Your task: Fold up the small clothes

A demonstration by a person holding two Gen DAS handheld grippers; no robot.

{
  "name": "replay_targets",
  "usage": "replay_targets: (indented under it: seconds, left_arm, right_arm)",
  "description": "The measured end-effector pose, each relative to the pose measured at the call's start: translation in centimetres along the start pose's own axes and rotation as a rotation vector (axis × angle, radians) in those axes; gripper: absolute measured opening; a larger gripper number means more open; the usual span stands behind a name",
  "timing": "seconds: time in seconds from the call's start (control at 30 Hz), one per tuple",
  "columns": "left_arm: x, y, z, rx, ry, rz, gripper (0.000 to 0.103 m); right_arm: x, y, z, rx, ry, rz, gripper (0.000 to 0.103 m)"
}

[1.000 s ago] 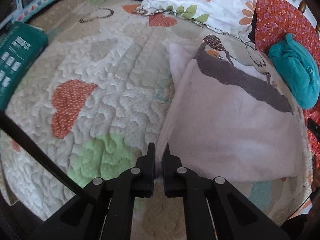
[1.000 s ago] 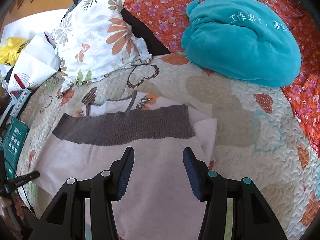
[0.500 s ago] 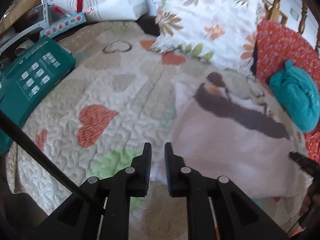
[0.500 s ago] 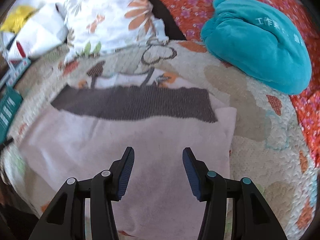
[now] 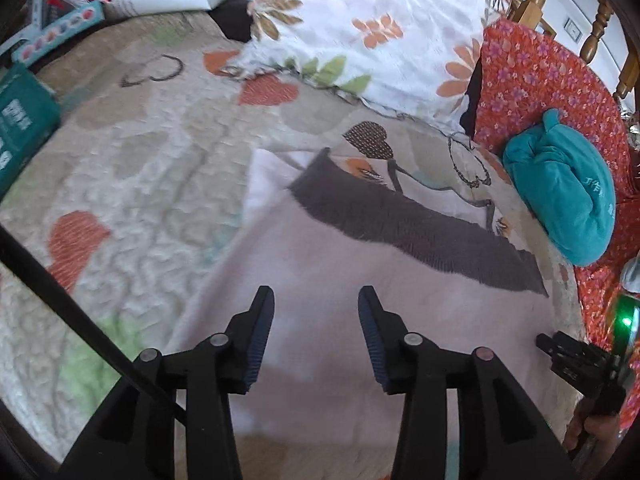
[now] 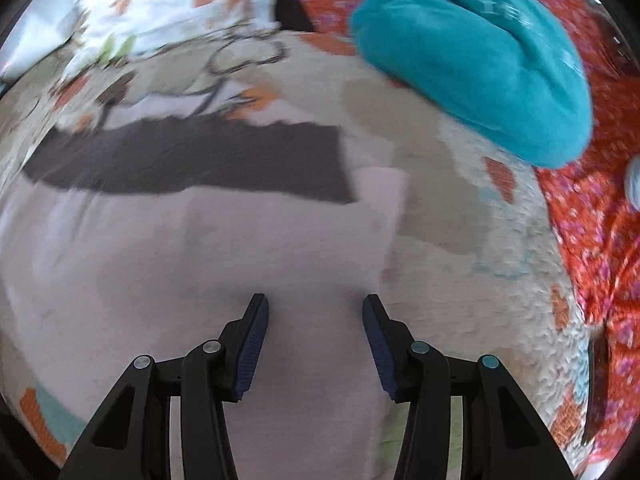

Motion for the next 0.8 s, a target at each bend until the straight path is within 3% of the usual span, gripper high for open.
replay_targets:
  seconds: [0.17, 0.23, 0.37, 0.4, 0.5, 0.57, 0.7, 0.8]
  left_arm:
    - [1.5, 3.5, -1.5, 0.057, 0.095, 0.014, 0.046]
    - [1.8, 4.6, -0.8, 0.112, 0.118, 0.031, 0.046]
    - [2.5, 5.9, 2.7, 0.182, 0.04, 0.064, 0.047]
    - [2.7, 6.0, 3.7, 0.206, 0.016, 0.065, 0.053]
    - [3.4, 5.2, 7.6, 0.325, -0.086, 0.055, 0.056]
    - [3.6, 4.9, 9.5, 0.323, -0.156, 0.064, 0.056]
    - [3.0, 4.0, 11.9, 0.355, -0.206, 0.082, 0.056]
    - [2.6, 2.9, 12.3, 0.357, -0.193, 0.077, 0.056]
  right_arm:
    - [1.1, -0.1, -1.5, 0.028, 0.072, -0.028, 0.052]
    - [1.5, 0.1, -1.2, 0.033, 0.069, -0.035, 0.053]
    - [2.7, -0.5, -1.0, 0.073, 0.096, -0.09, 0.053]
    - [3.3, -0.8, -1.0, 0.101, 0.113, -0.119, 0.053]
    - [4.5, -1.4, -0.7, 0.154, 0.147, -0.171, 0.053]
    - [5.0, -1.4, -0.1, 0.178, 0.145, -0.181, 0.053]
    - [4.6, -0.8, 2.0, 0.212, 0.09, -0.159, 0.053]
    - [3.7, 0.7, 2.6, 0.224, 0.086, -0.088, 0.053]
Point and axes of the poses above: each gripper's, at about its wrist camera, not at the fingertips, and y roughly the way its jaws point, z to its left, x to its top, the point moved 10 cm from there along y, roughly the way its jaws point, and after that the axes turned 1 degree about x, right-handed, at the moved point
